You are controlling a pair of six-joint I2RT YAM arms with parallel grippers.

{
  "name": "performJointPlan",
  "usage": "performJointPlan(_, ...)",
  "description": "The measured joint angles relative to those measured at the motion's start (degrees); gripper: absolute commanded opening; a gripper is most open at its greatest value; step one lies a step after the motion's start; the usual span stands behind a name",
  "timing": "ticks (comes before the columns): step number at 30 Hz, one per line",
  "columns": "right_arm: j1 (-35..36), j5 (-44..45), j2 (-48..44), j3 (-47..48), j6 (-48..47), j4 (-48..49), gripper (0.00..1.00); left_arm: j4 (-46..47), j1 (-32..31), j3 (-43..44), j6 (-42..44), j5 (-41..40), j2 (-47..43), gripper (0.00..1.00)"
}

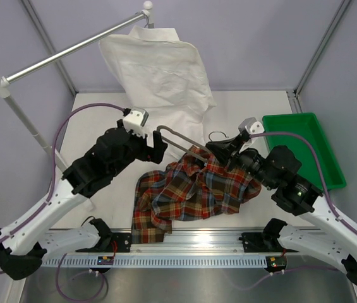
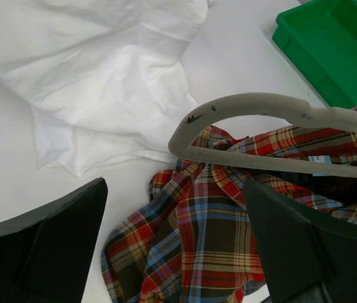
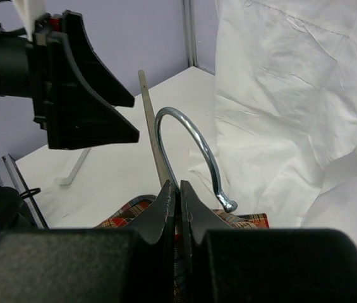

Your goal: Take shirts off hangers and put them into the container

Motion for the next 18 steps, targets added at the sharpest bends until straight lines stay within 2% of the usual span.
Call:
performJointPlan(7,0.0,-0.59,3.06,0.0,-0.55,-0.26,0.0,-1.64,0.22,-0.02,8.79,0.94,-4.2,0.97)
performJointPlan(13,0.0,-4.35,5.73,0.02,-1.49,-1.44,0.0,-4.02,0.28,0.9,20.17,8.74,-5.7,0.96)
performJointPlan(18,0.0,-7.72,7.02,1.51,-3.13,-3.39,0.0,-8.17,0.33,5.6,29.38,17.92,-2.73,0.94)
